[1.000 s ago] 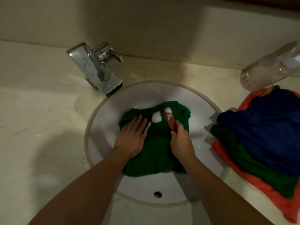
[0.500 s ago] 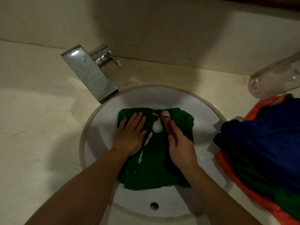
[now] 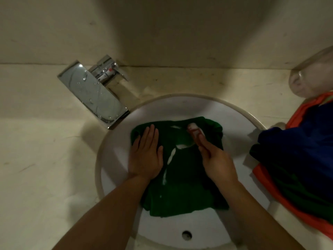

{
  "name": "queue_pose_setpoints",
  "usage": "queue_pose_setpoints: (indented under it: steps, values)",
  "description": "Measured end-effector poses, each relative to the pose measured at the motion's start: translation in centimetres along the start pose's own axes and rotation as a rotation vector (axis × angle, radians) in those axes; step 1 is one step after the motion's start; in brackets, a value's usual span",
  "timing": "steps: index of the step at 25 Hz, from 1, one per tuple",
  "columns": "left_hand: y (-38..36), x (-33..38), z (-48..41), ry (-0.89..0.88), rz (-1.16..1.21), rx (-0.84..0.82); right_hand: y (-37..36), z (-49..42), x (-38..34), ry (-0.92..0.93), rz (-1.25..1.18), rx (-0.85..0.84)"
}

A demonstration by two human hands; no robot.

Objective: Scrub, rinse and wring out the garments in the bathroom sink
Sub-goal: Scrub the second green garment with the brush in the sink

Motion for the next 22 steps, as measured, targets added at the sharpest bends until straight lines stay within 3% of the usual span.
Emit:
queue_pose_setpoints:
  steps: [2, 3, 5, 6, 11, 14, 17, 19, 22]
  values:
    - [0.2, 0.2, 0.0, 0.000, -0.004, 0.027, -0.5, 0.9, -2.3, -0.023, -0.153, 0.055]
    - [0.3, 0.0, -0.2, 0.002, -0.003, 0.036, -2.3, 1.2, -4.7, 0.038, -0.177, -0.005]
    - [0.0, -0.2, -0.5, 0.000, -0.005, 0.017, -6.1, 2.1, -7.8, 0.199, -0.089, -0.153]
    - [-0.3, -0.4, -0.4, 0.003, -0.019, 0.005, -6.2, 2.0, -7.4, 0.197, -0.026, -0.166]
    - [-1.0, -0.3, 0.0, -0.020, -0.107, -0.203, 1.0, 2.1, 1.5, -0.197, 0.035, 0.005]
    - [-0.2, -0.3, -1.5, -0.226, -0.291, -0.336, -0.8, 1.7, -4.7, -0.026, -0.065, -0.002]
    - [0.7, -1.2, -2.0, -0.254, -0.298, -0.219, -4.5, 1.7, -7.4, 0.144, 0.043, -0.188]
    - [0.0, -1.8, -1.7, -0.209, -0.275, -0.204, -2.3, 0.1, -2.7, -0.013, 0.113, -0.153]
    - [0.0, -1.4, -1.2, -0.233, -0.243, -0.171, 1.7, 0.7, 1.5, -0.222, -0.003, 0.044]
Point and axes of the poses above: each hand's wrist, its own z-axis away from the middle knuckle, its own y-axis out of the back of the hand, x = y × z, the point moved 9 cm from there along -z, towards the middle knuckle, and after that the axes turned 9 degrees about z, right-handed, at the moved point
